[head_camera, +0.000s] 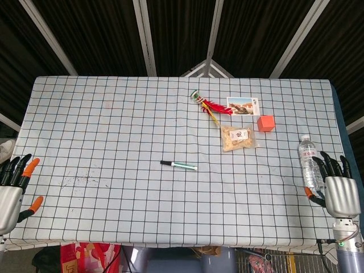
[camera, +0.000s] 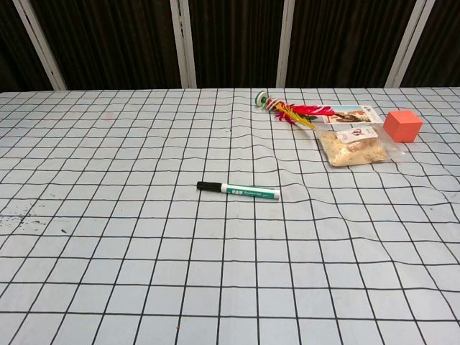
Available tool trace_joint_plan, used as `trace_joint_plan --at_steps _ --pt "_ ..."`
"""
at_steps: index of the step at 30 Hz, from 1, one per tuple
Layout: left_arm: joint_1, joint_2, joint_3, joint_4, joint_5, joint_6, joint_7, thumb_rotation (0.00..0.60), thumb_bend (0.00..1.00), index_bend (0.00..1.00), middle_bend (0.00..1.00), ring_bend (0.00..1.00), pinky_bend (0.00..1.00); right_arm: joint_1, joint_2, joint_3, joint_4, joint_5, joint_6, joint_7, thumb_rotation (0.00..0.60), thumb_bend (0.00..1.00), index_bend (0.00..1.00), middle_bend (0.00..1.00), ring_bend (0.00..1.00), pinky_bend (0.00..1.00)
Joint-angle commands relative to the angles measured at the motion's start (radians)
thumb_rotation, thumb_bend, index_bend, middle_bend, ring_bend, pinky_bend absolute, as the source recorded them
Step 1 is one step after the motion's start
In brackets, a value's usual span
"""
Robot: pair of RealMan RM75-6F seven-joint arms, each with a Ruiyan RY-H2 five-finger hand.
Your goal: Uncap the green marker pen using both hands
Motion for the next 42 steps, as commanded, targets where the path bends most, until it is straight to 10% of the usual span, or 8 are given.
trace_joint_plan --at_steps 1,18,42 --pt "-0.002 -0.004 -0.002 -0.003 -0.006 -0.001 0.000 0.600 0.38 0.10 0.01 0.00 0.01 0.022 -0.010 0.005 -0.035 -0.004 -0.017 -0.039 0.600 0.24 0.19 0.13 0.16 0.04" --pt "-0.014 -0.008 -0.010 0.003 -0.025 -0.011 0.023 0.600 0.38 0.10 0.01 0.00 0.01 0.342 -0.265 0.164 -0.224 0.294 -0.268 -0.478 0.600 0.24 0.32 0.13 0.16 0.04" --pt "-0.046 -0.049 -0.039 0.108 -0.117 -0.047 0.016 0.600 0.38 0.10 0.01 0.00 0.01 0.719 -0.711 0.245 0.211 0.684 -0.406 -0.639 0.600 0.24 0.40 0.13 0.16 0.04"
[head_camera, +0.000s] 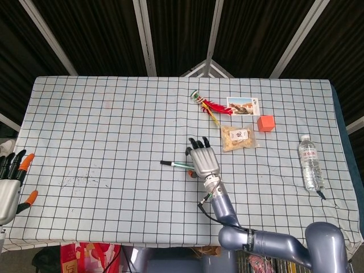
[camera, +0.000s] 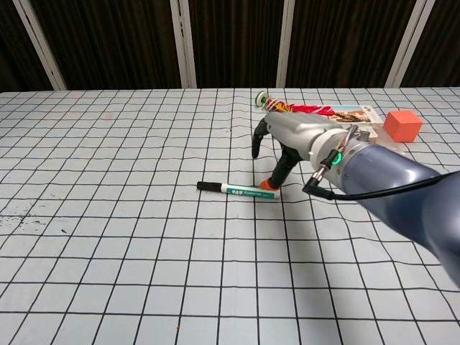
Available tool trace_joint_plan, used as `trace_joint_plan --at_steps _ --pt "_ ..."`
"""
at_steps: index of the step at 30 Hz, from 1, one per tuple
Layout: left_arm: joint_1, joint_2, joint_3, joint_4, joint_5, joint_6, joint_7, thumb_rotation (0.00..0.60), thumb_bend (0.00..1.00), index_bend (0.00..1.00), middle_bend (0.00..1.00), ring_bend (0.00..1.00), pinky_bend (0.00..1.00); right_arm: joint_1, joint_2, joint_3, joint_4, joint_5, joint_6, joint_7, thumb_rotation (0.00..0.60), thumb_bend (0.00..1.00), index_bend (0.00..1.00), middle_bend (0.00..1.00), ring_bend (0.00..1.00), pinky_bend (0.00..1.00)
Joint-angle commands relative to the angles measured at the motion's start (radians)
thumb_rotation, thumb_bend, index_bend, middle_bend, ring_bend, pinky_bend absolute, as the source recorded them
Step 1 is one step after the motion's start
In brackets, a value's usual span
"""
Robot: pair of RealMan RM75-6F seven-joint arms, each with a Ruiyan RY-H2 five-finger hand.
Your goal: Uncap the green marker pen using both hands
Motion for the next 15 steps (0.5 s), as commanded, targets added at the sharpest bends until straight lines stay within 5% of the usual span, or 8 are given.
trace_joint_plan --at_steps 1,15 --pt "-0.003 -0.001 -0.005 0.000 -0.005 0.001 0.001 0.600 0.38 0.10 0.01 0.00 0.01 0.028 -0.036 0.005 0.053 0.033 -0.019 0.013 0.600 0.24 0.40 0.13 0.16 0.04" --pt "-0.012 -0.006 -0.010 0.006 -0.028 -0.001 0.010 0.600 0.38 0.10 0.01 0.00 0.01 0.061 -0.104 -0.020 0.190 0.048 -0.060 0.085 0.600 0.24 0.47 0.13 0.17 0.04"
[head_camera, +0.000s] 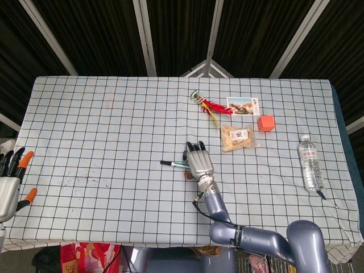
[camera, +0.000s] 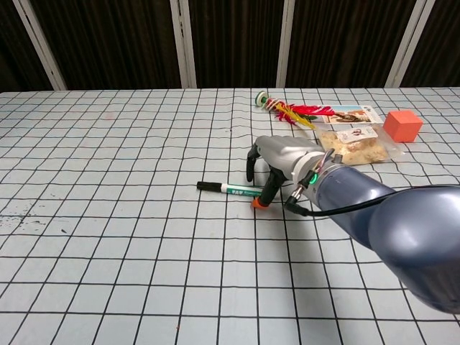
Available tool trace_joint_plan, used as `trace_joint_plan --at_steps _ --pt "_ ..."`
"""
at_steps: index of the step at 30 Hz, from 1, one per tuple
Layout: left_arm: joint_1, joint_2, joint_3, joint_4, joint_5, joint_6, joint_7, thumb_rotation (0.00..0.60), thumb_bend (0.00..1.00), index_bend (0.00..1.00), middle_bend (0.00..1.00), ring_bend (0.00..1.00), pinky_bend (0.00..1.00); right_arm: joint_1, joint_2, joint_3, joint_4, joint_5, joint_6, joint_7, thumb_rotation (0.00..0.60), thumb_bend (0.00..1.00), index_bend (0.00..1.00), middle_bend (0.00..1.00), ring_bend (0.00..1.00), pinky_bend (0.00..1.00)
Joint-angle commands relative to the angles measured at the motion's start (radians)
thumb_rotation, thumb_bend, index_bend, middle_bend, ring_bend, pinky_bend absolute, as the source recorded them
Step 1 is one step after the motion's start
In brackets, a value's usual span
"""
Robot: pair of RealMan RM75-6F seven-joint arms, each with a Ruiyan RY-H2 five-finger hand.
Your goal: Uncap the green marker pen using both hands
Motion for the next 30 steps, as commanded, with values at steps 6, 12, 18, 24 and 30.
trace_joint_plan --at_steps 6,12,18,24,30 --pt "-0.003 -0.005 0.002 0.009 -0.007 -0.003 0.000 0.600 0.38 0.11 0.01 0.00 0.01 0.008 -0.017 -0.003 0.024 -0.009 -0.003 0.032 0.600 0.24 0.50 0.13 0.17 0.04" --pt "0.001 0.000 0.002 0.013 -0.011 0.007 -0.004 0.600 0.38 0.12 0.01 0.00 0.01 0.014 -0.016 0.002 0.029 -0.022 -0.002 0.054 0.600 0.26 0.52 0.13 0.18 0.04" --pt "0.003 -0.002 0.007 0.017 -0.005 0.012 0.000 0.600 0.38 0.12 0.01 0.00 0.01 0.022 -0.008 0.003 0.029 -0.018 0.001 0.046 0.600 0.31 0.53 0.14 0.18 0.04" --pt "-0.001 -0.008 0.010 0.012 0.002 0.013 0.022 0.600 0.38 0.12 0.01 0.00 0.01 0.025 0.005 0.003 0.026 0.000 -0.002 0.036 0.600 0.32 0.53 0.14 0.18 0.04" --pt "-0.003 -0.012 0.012 0.001 0.003 0.014 0.044 0.600 0.38 0.12 0.01 0.00 0.01 0.022 0.012 -0.002 0.026 0.008 -0.008 0.044 0.600 0.32 0.53 0.14 0.18 0.04"
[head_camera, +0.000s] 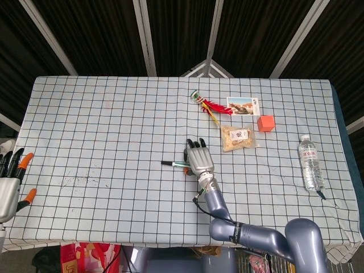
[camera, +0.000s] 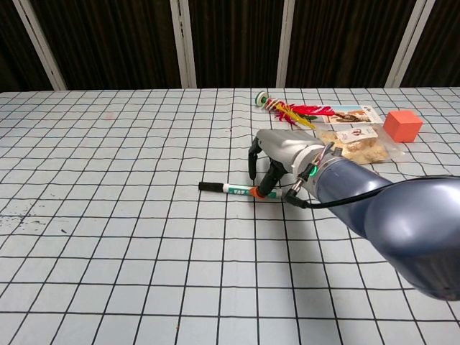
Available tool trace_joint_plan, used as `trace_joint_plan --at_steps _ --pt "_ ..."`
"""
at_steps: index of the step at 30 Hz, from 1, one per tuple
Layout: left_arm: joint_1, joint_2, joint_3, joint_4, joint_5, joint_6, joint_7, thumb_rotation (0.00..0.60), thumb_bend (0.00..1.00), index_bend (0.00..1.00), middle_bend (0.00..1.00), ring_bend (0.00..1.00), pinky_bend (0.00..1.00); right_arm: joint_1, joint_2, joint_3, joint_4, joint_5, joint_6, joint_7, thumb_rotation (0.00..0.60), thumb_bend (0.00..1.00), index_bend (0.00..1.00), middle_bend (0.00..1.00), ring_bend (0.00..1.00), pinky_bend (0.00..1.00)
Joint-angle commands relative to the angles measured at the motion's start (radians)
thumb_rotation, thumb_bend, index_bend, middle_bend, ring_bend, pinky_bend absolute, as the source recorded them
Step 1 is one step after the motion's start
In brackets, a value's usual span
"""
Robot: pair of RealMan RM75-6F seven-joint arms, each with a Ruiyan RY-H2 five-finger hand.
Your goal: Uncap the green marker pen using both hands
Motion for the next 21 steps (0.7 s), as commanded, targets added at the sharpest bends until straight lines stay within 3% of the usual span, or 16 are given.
trace_joint_plan --at_steps 1,21 --pt "0.000 -0.002 0.001 -0.006 0.000 0.002 0.010 0.600 0.38 0.12 0.01 0.00 0.01 -0.002 0.003 -0.004 -0.001 0.003 -0.002 0.002 0.600 0.32 0.53 0.14 0.18 0.04" --pt "-0.002 -0.007 0.002 -0.015 -0.003 0.009 0.036 0.600 0.38 0.12 0.01 0.00 0.01 -0.001 0.004 -0.023 0.011 0.007 -0.019 0.027 0.600 0.35 0.56 0.15 0.18 0.04"
